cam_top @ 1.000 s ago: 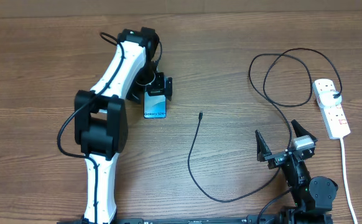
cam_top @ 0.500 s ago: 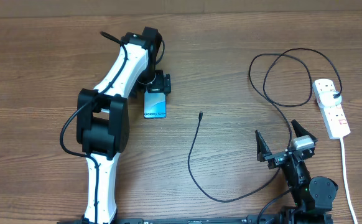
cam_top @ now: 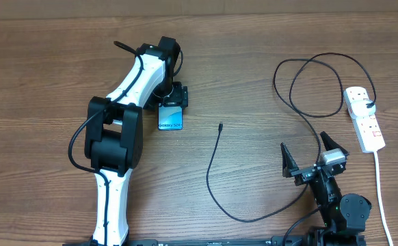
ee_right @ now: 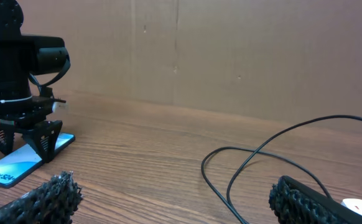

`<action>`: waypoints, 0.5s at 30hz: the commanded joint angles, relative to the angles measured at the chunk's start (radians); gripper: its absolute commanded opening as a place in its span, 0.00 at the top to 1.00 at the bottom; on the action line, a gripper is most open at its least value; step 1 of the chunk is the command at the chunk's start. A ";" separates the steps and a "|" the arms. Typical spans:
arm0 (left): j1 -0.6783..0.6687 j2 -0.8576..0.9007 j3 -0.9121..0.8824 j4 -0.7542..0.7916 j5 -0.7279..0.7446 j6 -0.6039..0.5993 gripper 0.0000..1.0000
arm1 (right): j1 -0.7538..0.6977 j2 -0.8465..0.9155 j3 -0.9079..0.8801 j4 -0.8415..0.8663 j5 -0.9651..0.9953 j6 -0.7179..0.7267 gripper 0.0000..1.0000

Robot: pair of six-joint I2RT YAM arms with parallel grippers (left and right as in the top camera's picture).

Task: Plug charger to phone and switch on socket
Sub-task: 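Lower the left gripper and grasp the phone's sides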

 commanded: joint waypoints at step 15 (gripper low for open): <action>-0.023 0.013 -0.039 0.056 0.043 -0.014 0.14 | 0.000 -0.011 -0.010 0.005 -0.008 -0.001 0.00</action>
